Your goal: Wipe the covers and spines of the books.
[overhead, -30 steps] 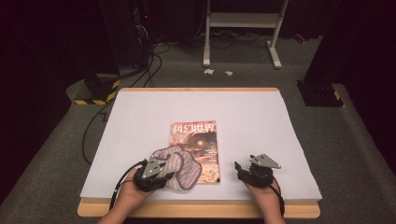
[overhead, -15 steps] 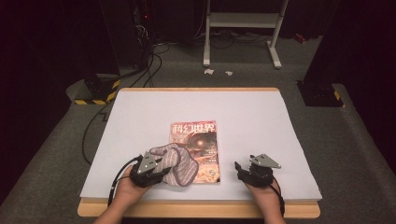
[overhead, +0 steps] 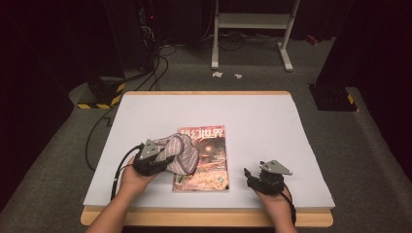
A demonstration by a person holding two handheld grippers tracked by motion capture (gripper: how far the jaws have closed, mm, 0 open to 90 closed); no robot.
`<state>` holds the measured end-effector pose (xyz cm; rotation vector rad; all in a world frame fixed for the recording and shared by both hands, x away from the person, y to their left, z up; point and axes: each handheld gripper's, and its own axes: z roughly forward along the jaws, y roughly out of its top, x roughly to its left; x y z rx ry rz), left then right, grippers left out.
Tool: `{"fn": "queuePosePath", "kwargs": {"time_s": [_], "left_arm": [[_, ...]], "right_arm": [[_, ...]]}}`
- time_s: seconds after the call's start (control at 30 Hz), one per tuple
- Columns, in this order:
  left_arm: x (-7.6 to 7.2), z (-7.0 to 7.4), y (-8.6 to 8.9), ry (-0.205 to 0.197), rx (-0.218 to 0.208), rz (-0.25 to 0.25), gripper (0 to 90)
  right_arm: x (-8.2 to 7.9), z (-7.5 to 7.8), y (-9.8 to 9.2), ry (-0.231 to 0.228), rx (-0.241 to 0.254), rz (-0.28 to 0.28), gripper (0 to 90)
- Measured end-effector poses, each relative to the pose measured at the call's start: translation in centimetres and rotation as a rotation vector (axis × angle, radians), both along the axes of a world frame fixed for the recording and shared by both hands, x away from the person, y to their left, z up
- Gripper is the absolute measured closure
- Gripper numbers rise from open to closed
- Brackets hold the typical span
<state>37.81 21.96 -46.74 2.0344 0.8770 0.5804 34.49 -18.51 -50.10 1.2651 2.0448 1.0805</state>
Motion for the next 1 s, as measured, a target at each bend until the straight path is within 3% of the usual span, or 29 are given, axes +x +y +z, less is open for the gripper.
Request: {"fn": "queuePosePath", "kwargs": {"time_s": [0.23, 0.43, 0.57, 0.77, 1.0], "left_arm": [[1.7, -0.6, -1.4, 0.029, 0.010, -0.006, 56.7], [2.5, -2.2, -2.3, 0.076, 0.039, -0.017, 56.5], [2.6, -2.6, -2.2, 0.079, 0.022, -0.021, 56.4], [2.5, -2.4, -2.7, 0.064, 0.055, -0.024, 56.3], [2.5, -2.4, -4.7, 0.051, 0.075, -0.049, 56.2]], "right_arm": [[0.1, 0.0, -0.1, 0.004, 0.001, 0.003, 31.5], [0.1, 0.0, -0.2, 0.009, 0.012, -0.001, 33.2], [0.1, 0.0, -0.2, 0.009, 0.010, -0.003, 33.2], [0.1, 0.0, -0.1, 0.008, 0.001, 0.000, 33.2], [0.1, 0.0, -0.1, 0.012, 0.001, 0.000, 33.6]]}}
